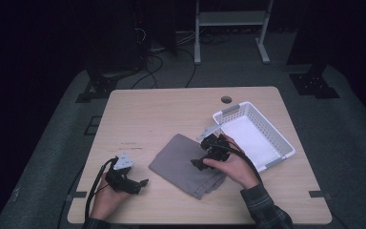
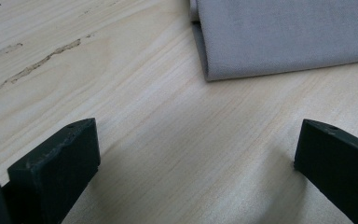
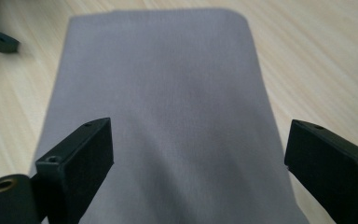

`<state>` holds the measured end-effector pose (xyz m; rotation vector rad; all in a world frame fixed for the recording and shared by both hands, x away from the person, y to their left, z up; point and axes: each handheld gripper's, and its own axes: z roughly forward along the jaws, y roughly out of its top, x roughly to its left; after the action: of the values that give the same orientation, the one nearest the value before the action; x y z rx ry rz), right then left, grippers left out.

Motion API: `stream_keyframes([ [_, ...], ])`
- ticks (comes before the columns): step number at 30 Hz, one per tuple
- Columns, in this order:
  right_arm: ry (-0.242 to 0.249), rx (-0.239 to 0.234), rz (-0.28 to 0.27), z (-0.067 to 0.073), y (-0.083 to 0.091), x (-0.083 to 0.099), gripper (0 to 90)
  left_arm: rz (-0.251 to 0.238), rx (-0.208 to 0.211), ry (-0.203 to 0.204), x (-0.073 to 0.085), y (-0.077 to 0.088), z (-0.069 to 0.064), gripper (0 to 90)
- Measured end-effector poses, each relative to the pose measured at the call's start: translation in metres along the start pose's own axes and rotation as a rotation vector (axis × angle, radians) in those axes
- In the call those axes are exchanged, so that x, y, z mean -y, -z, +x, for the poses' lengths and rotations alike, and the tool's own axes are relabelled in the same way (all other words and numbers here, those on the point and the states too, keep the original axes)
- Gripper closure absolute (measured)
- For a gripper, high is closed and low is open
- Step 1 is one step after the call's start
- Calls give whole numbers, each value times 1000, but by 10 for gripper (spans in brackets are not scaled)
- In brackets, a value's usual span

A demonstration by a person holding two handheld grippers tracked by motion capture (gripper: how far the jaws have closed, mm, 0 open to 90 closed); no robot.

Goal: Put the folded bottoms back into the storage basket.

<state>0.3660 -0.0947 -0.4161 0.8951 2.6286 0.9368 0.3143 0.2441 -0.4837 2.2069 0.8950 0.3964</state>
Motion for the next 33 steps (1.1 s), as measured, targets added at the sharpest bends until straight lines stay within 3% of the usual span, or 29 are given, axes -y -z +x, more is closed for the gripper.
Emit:
stream_keyframes([
  [10,1,14,59,-2,-37,2,69,1,1,-5,0,0,0,0],
  [20,13,-20,75,-5,-60,8,0,1,2,-4,0,0,0,0],
  [24,6,-43,69,-6,-62,9,0,1,2,-4,0,0,0,0],
  [29,1,-29,77,-5,-62,9,6,1,2,-4,0,0,0,0],
  [31,3,-27,83,-4,-61,8,25,1,2,-4,0,0,0,0],
  [33,12,-41,82,-4,-60,7,98,1,2,-4,0,0,0,0],
])
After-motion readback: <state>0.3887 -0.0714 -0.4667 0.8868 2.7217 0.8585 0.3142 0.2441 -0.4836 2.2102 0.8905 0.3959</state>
